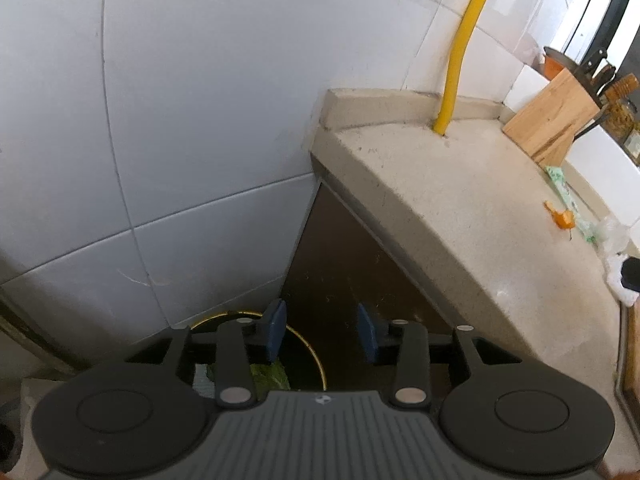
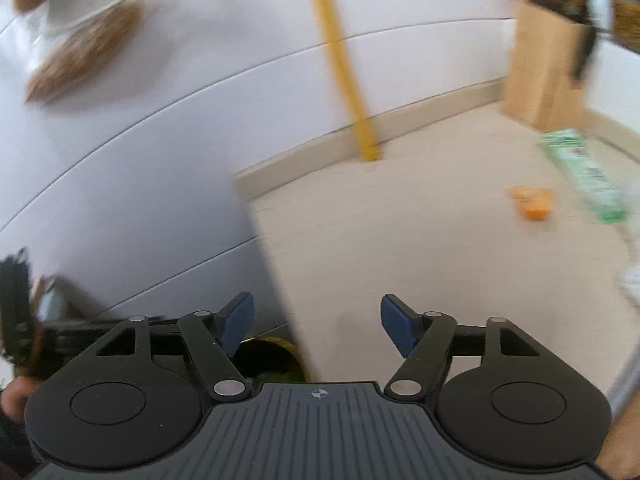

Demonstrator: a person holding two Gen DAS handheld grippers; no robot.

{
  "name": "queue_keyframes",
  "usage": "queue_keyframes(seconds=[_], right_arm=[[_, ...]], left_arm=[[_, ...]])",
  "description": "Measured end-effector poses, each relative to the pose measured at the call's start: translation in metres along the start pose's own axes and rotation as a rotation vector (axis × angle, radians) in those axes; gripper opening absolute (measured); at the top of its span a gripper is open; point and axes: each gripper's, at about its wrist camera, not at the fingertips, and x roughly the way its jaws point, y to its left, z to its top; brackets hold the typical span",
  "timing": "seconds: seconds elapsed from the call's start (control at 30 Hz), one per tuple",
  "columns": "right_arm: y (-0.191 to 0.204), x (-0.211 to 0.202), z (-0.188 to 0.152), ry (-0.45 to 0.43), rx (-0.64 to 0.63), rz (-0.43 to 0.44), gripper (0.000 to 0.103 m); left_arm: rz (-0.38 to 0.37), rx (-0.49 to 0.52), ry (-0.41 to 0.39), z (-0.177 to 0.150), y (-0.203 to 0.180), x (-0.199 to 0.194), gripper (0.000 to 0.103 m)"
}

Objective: Collect trash
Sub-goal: 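Raise both tools back over the counter toward the remaining peel and net, then lower the left tool onto the orange peel piece and grasp it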

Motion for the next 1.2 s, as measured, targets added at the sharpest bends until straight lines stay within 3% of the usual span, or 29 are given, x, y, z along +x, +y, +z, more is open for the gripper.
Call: queue_keyframes(seconds=[0.13, 0.3, 0.53, 0.7, 0.8, 0.93, 1.1, 1.2], right_arm=[[-0.044, -0.019, 0.001, -0.050, 0.084, -0.086, 0.084], [-0.090, -0.033, -0.002, -0.078, 0.164, -0.176, 0.088], [-0.136, -0.046, -0.010, -0.120, 0.193, -0.279, 0.093], [-0.168, -0.051, -0.014, -0.130, 0.222, -0.310, 0.095], [-0.186, -0.053, -0.014, -0.149, 0.249, -0.310, 0.096], [-0.197, -0.051, -0.007, -0.189, 0.197, -0.376, 0.094], [-0.207, -0.039, -0.001, -0.190, 0.211, -0.374, 0.083], [-0.210, -0.029, 0.000, -0.170, 0.225, -0.381, 0.083]], left_arm=[[-0.042, 0.008, -0.043, 0.011, -0.022, -0.007, 0.038], [-0.130, 0.121, -0.084, 0.030, -0.078, -0.007, 0.046], [-0.254, 0.256, -0.040, 0.049, -0.161, 0.024, 0.048], [-0.292, 0.337, -0.024, 0.060, -0.217, 0.046, 0.048], [-0.296, 0.362, -0.016, 0.064, -0.244, 0.059, 0.048], [-0.290, 0.384, -0.004, 0.068, -0.266, 0.073, 0.048], [-0.317, 0.432, 0.014, 0.076, -0.286, 0.089, 0.048], [-0.343, 0.454, 0.032, 0.082, -0.296, 0.105, 0.048]])
